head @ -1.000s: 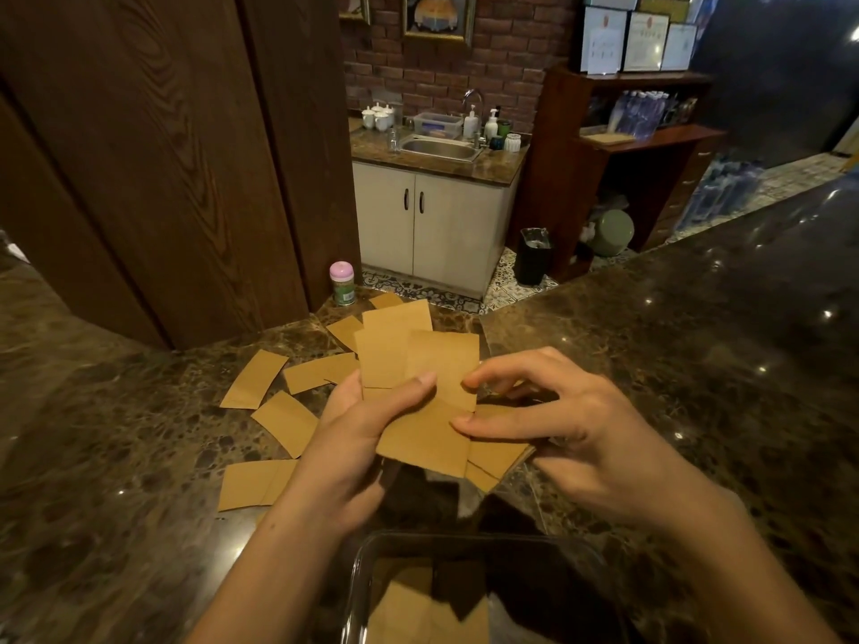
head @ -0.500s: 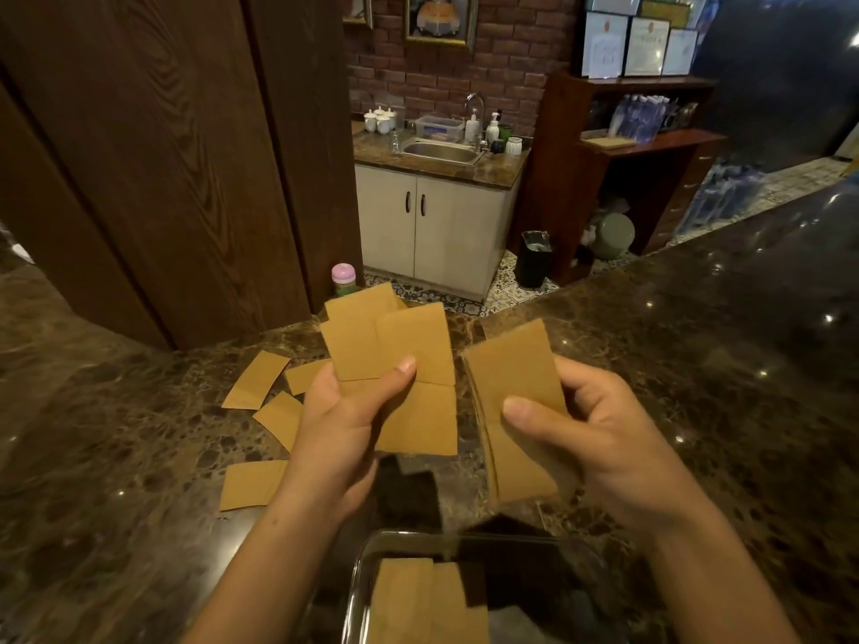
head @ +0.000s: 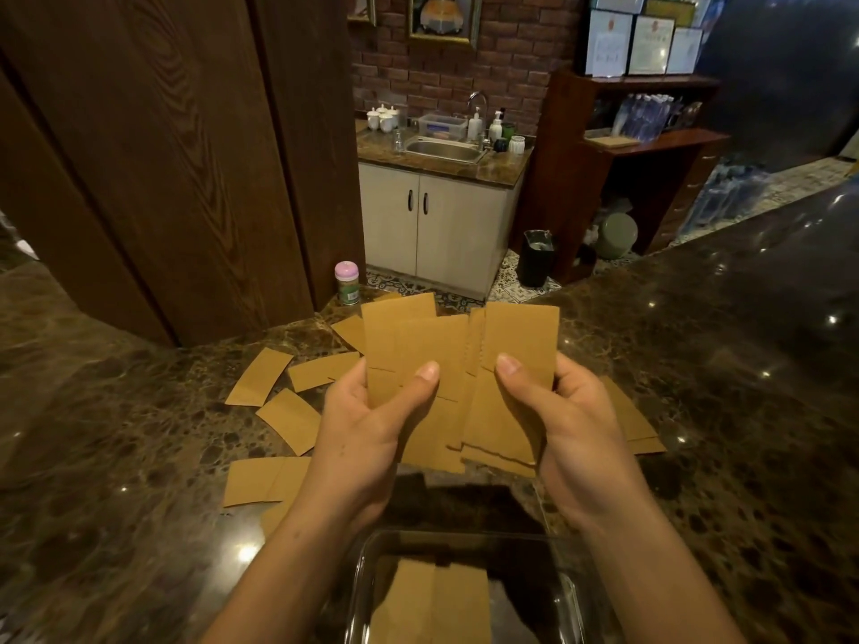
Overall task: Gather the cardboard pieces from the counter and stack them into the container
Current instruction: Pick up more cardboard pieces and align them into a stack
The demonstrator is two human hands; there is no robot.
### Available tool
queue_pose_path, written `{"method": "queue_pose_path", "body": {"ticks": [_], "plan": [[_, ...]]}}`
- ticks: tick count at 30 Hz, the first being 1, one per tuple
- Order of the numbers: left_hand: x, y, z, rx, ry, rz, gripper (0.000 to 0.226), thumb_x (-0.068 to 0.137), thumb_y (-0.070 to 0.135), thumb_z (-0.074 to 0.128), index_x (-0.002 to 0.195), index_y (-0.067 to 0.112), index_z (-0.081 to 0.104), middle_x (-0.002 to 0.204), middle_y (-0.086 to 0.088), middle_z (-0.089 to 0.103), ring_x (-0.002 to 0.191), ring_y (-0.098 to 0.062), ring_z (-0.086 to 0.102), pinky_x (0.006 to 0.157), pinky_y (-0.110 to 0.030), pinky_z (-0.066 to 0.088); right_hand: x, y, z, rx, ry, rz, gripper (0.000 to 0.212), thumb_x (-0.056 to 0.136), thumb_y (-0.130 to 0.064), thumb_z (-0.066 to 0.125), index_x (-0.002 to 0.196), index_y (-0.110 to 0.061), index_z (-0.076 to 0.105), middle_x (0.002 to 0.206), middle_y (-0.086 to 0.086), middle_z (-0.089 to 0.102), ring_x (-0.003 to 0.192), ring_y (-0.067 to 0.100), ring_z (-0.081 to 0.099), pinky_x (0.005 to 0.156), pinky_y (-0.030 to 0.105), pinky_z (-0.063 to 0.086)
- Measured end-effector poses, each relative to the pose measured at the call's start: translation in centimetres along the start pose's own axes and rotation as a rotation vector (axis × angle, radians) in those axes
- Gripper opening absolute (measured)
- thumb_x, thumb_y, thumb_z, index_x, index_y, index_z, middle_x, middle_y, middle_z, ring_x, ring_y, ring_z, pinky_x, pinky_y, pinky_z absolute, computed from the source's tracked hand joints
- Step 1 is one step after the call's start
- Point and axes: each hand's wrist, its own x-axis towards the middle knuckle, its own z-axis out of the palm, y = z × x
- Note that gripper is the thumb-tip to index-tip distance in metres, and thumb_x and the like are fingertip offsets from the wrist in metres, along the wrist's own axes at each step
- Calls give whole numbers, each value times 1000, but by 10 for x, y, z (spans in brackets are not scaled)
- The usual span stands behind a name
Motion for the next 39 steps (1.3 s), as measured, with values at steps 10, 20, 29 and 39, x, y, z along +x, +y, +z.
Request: {"method": "queue_pose_path", "body": {"ticks": [10,20,29,39], "plan": [[-1,-2,5,-36,-36,-33,27,101,24,50,116,10,67,102,-6,80,89,-17,76,65,-27,59,2,5,2,60,64,-18,33,95,-23,65,129,-24,66,115,0,80,104,20,77,80,37,63],[-11,-6,22,29,-212,-125,47,96,51,40,125,27,67,115,-2,77,107,-15,72,81,-28,58,-3,17,13,-4,-98,-49,42,91,-37,66,132,-26,64,122,2,77,110,18,75,89,37,61],[-14,-12,22,-253,-237,-286,50,98,55,44,133,26,65,113,-14,71,92,-25,67,76,-37,58,-13,25,8,-611,-157,-360,71,74,-58,81,125,-52,31,160,-41,-12,146,-15,17,98,4,46],[-27,-19,13,-187,-402,-266,46,92,43,58,132,22,56,101,-9,73,83,-21,72,72,-34,60,-25,9,-26,-963,-309,-498,77,56,-58,94,110,-40,42,163,-17,20,146,4,34,102,12,45]]}}
